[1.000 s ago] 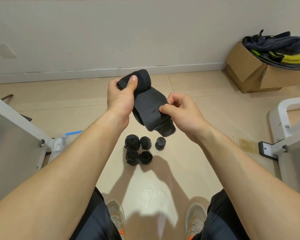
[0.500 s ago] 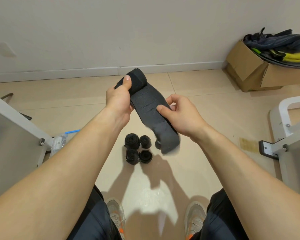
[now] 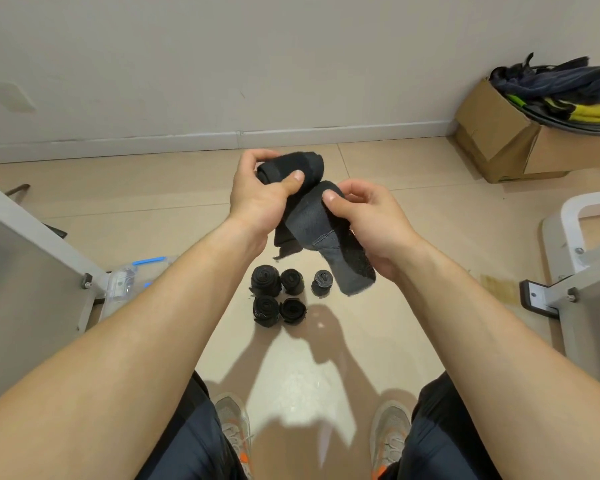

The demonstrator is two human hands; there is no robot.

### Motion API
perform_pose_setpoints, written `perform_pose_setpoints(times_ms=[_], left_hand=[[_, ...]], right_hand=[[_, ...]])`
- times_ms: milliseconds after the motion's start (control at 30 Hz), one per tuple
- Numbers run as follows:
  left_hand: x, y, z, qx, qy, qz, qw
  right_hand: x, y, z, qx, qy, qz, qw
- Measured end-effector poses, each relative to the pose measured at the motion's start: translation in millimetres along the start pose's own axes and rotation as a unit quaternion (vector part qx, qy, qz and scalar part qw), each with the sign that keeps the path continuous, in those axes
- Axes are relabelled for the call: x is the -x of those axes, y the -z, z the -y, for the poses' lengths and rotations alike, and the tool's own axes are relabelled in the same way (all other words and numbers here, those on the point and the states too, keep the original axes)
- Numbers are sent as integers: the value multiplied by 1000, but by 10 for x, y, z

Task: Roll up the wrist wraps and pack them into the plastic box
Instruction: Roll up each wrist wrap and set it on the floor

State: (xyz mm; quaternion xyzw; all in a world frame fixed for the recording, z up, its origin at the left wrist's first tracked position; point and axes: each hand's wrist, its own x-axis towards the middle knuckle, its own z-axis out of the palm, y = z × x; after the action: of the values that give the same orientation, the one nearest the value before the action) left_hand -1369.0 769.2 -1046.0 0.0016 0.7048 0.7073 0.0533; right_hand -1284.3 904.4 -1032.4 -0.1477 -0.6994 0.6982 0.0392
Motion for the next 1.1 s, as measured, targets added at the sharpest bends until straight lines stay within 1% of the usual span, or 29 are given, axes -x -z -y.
perform_pose_setpoints(times_ms=[200, 300, 500, 733, 933, 1000, 1100], left_hand=[[57, -48, -47, 16, 36, 35, 999], [51, -46, -75, 23, 50, 41, 998], [52, -31, -83, 11, 59, 58, 997], [67, 3, -77, 21, 31, 119, 992], [102, 5, -62, -14, 6, 181, 983], [123, 5, -108, -17, 21, 201, 979], [115, 64, -135, -13, 43, 257, 965]], right_hand=[[0, 15, 46, -131, -31, -8, 991], [6, 3, 49, -170, -39, -7, 985], [29, -32, 44, -192, -52, -2, 980], [33, -13, 64, -230, -40, -17, 972], [31, 21, 73, -228, -43, -32, 972], [24, 35, 71, -225, -40, -41, 973], [23, 53, 80, -224, -44, -56, 972]])
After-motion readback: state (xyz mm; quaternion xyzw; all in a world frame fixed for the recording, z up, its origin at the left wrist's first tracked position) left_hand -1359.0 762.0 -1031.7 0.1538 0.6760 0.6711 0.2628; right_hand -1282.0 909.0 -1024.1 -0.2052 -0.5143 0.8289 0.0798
